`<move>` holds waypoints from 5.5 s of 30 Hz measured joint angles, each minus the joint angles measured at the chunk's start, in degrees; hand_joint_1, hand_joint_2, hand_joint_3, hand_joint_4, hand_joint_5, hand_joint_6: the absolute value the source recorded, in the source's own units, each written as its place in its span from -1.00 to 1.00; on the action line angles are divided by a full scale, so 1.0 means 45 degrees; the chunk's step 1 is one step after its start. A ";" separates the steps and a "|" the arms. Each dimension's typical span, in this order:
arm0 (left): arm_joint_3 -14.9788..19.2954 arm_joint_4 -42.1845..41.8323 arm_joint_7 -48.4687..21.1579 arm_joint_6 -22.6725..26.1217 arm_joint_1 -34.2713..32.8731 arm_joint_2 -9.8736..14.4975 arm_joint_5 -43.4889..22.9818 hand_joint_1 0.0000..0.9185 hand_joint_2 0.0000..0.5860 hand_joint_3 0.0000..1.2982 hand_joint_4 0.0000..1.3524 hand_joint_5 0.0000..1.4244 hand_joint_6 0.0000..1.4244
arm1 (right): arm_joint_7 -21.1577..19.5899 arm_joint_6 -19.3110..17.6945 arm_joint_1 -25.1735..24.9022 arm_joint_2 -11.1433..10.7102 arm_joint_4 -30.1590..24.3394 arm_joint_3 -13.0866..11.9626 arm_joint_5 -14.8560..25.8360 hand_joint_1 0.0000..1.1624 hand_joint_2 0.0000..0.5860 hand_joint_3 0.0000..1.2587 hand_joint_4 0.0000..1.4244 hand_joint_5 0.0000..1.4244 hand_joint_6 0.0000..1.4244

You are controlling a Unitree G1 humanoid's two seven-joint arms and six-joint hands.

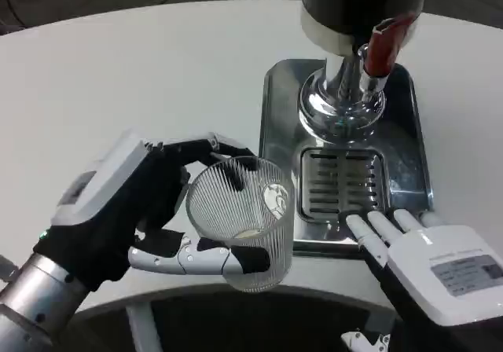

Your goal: Grasp the cup under the faucet to collect the drink, then remove the cup.

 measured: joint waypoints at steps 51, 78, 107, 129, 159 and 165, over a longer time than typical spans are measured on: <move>-0.2409 0.5063 0.2882 0.0024 -0.4621 -0.0894 0.3703 0.11 -1.00 0.66 0.83 1.00 1.00 | -0.1913 0.0263 0.1740 0.0142 -0.0907 -0.3012 0.2994 -0.45 0.33 -1.00 -1.00 -1.00 -1.00; -0.3349 0.8233 0.4293 0.0001 -0.6756 -0.1018 0.4188 0.11 -1.00 0.66 0.83 1.00 1.00 | -0.1848 -0.1898 0.2587 0.1876 -0.1070 -0.1798 0.3029 -0.45 0.33 -1.00 -1.00 -1.00 -1.00; -0.4396 1.0781 0.5556 -0.0571 -0.8349 -0.1645 0.4428 0.11 -1.00 0.66 0.83 1.00 1.00 | -0.1056 -0.2191 0.2442 0.2299 -0.1071 -0.1857 0.3059 -0.44 0.36 -1.00 -1.00 -1.00 -1.00; -0.5315 1.2058 0.6089 -0.0700 -0.9572 -0.2372 0.4500 0.11 -1.00 0.66 0.83 1.00 1.00 | -0.0944 -0.2293 0.2513 0.2329 -0.1071 -0.2205 0.3359 -0.44 0.36 -1.00 -1.00 -1.00 -1.00; -0.5753 1.2834 0.6395 -0.0843 -1.0160 -0.2686 0.4769 0.13 -1.00 0.63 0.81 0.99 1.00 | -0.0817 -0.2548 0.2498 0.2306 -0.1072 -0.3004 0.3964 -0.44 0.37 -1.00 -1.00 -1.00 -1.00; -0.5753 1.2848 0.6394 -0.0846 -1.0164 -0.2674 0.4769 0.04 -1.00 0.60 0.75 0.95 1.00 | -0.0749 -0.2537 0.2477 0.2313 -0.1072 -0.2987 0.3974 -0.44 0.38 -1.00 -1.00 -1.00 -1.00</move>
